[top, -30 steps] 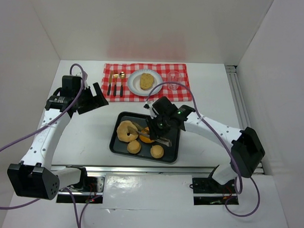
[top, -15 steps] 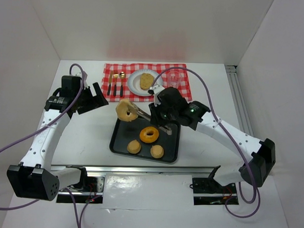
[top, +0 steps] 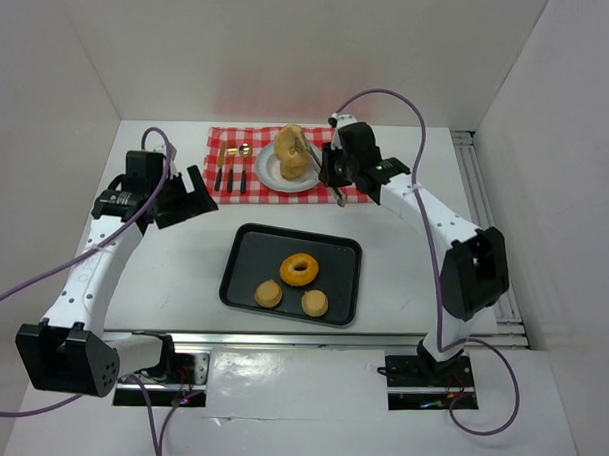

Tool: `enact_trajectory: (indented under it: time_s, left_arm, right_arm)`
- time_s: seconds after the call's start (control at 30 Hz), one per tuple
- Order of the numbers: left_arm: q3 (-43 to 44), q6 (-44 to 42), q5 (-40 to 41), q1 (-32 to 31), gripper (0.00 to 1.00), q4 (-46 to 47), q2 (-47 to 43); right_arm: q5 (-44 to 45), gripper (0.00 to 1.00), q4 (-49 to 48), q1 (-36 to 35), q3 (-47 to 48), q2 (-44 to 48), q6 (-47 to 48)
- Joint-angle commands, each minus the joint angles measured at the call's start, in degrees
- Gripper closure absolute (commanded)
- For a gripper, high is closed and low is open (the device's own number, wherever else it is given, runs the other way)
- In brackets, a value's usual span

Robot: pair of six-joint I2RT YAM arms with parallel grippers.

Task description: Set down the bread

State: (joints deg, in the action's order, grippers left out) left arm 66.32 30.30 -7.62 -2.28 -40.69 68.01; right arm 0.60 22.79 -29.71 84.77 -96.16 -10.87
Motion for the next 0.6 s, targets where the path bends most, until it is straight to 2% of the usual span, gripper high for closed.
enact_trajectory:
  time_s: [0.0, 0.23, 0.3, 0.37, 0.4, 0.5, 0.57]
  left_arm:
    - [1.4, -0.1, -0.5, 0.4, 0.01, 1.1, 0.6]
    - [1.4, -0.1, -0.5, 0.4, 0.01, 1.7, 1.9]
    - [1.4, -0.1, -0.5, 0.4, 0.01, 1.7, 1.9]
    - [1.4, -0.1, -0.5, 0.4, 0.01, 1.7, 1.9]
    - [1.4, -0.1, -0.5, 0.4, 0.01, 1.7, 1.3]
    - [0.9, -0.1, -0.5, 0.4, 0.01, 1.7, 1.3]
    - [0.9, -0.1, -0.5, 0.4, 0.01, 1.7, 1.3]
  right_arm:
    - [-4.9, 0.75, -8.1, 1.8, 3.9, -4.1, -0.2]
    - [-7.8, 0.74, -11.2, 2.3, 4.2, -9.4, -1.3]
    - [-7.8, 0.68, -11.2, 2.3, 4.2, -9.4, -1.3]
    - [-7.8, 0.51, -11.2, 2.3, 3.7, -8.9, -1.3]
    - [-7.8, 0.46, -11.2, 2.3, 3.6, -8.9, -1.3]
    - [-7.2, 0.39, -10.6, 2.3, 4.3, -7.6, -1.3]
    - [-6.7, 0.39, -9.7, 2.3, 5.0, -7.0, -1.3]
